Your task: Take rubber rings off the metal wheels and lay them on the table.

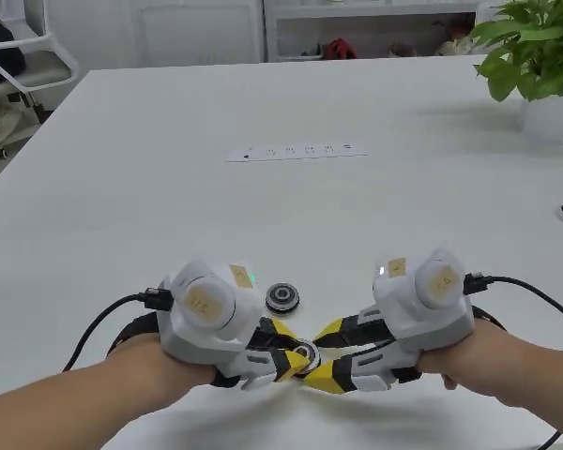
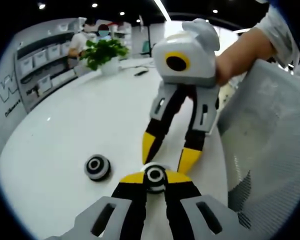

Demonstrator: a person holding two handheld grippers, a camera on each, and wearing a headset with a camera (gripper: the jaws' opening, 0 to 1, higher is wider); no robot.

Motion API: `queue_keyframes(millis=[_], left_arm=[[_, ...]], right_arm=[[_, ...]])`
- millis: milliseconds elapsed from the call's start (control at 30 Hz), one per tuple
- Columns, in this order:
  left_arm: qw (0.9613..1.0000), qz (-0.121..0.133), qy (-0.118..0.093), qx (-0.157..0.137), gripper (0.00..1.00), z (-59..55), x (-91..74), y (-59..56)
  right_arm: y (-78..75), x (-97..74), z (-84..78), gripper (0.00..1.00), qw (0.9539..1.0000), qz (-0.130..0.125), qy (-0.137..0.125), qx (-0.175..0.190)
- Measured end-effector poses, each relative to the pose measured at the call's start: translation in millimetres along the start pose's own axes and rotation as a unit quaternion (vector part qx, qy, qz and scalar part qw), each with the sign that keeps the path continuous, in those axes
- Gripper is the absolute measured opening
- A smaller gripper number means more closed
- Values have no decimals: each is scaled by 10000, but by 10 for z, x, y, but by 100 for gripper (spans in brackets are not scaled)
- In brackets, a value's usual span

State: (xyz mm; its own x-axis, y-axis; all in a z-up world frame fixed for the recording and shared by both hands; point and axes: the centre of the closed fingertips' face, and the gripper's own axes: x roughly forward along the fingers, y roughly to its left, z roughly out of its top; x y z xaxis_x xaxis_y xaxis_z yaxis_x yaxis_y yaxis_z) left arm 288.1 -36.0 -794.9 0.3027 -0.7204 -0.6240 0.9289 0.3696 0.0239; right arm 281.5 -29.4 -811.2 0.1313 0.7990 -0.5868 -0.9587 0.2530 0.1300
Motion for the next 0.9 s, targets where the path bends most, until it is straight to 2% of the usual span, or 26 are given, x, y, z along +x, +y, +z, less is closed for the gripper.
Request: queue_keyframes(millis=[333, 900], left_arm=[[10000, 21, -26, -21, 14, 2, 0, -1], [10000, 38, -51, -34, 14, 0, -3, 8]], right_arm=[[-10, -34, 0, 21, 9998, -2, -87, 191], [-14, -70, -13, 14, 9999, 3, -112, 109]])
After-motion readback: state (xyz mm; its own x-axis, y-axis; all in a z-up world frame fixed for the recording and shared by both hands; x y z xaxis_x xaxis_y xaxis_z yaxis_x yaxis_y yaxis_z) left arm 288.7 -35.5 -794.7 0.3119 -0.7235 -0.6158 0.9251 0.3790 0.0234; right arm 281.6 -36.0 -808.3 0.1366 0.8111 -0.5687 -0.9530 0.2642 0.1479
